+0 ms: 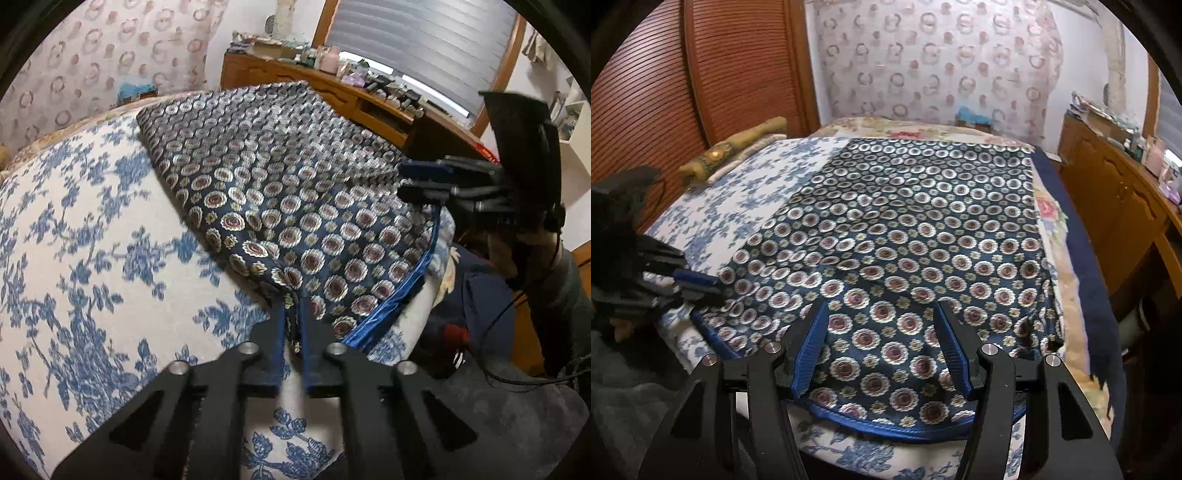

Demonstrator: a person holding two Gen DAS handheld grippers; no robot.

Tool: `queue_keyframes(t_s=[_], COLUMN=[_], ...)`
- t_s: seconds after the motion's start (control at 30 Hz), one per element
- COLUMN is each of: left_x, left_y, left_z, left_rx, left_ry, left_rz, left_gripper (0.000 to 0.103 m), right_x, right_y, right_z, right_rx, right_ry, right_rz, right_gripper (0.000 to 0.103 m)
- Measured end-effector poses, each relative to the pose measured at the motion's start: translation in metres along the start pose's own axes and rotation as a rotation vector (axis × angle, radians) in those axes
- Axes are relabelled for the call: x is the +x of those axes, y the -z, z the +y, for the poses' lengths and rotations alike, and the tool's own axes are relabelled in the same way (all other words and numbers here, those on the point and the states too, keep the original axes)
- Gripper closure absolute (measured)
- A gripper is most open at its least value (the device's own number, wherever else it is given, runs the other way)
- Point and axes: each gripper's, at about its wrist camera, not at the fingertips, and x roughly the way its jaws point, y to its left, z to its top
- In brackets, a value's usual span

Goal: Fold small clothes

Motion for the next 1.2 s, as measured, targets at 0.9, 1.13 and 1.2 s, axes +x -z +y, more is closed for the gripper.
queue_keyframes(t_s=[0.9,1.13,1.2], left_x=[0.007,0.001,0.0], left_y=[-0.096,-0.098,-0.103], left_z=[0.036,0.036,0.037], left_rx=[-0.062,-0.047,-0.041], left_ry=[-0.061,-0.094,-0.11], left_rz=[-0.163,-0.177,-0.179], left_gripper=[0.103,0.103,0.103], right_x=[0.008,0.017,0.018], right_y=[0.012,0.013,0.007], right_z=[0.002,-0.022,-0.028], right_rx=[-0.067,-0.068,-0.057], right_ry=[-0.002,-0.004,-0.042], right_rz=[0.067,0.064,0.027], right_gripper=[0.036,0.077,0.09])
